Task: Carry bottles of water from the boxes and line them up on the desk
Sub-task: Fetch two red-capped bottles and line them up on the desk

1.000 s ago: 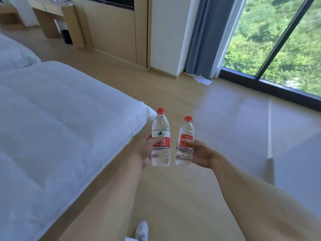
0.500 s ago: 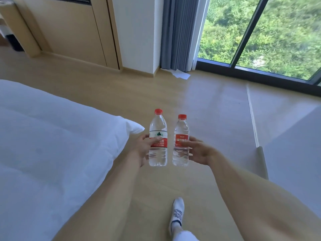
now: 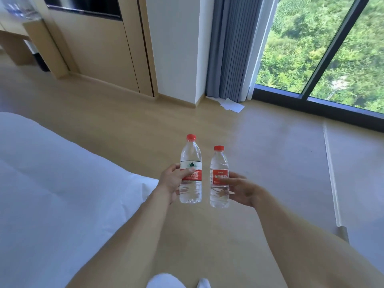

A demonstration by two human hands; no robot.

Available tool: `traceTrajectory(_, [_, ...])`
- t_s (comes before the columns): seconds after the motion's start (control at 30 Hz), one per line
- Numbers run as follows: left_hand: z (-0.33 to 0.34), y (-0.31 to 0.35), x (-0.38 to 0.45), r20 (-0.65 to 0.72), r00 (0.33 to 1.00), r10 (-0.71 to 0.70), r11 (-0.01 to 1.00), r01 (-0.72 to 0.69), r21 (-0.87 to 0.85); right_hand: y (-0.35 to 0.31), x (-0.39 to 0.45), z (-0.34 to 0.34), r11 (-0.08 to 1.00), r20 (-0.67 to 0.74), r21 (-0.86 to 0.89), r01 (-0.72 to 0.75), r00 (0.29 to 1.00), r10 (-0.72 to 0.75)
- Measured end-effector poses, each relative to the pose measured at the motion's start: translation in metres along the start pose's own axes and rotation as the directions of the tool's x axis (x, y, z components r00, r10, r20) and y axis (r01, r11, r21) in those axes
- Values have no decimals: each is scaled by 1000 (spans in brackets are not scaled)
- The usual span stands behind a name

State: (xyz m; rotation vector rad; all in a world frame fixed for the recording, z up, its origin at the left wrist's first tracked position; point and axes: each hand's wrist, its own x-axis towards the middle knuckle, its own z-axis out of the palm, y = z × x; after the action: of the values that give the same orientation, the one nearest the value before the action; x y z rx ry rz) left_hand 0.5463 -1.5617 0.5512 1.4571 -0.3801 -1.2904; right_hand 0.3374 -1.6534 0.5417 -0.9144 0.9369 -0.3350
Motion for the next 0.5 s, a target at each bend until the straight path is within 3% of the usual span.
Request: traceTrajectory(0.5, [22,98,230,-65,998,-4,997,0,-72,-148,222,-35,998,30,-64,-8,1000,10])
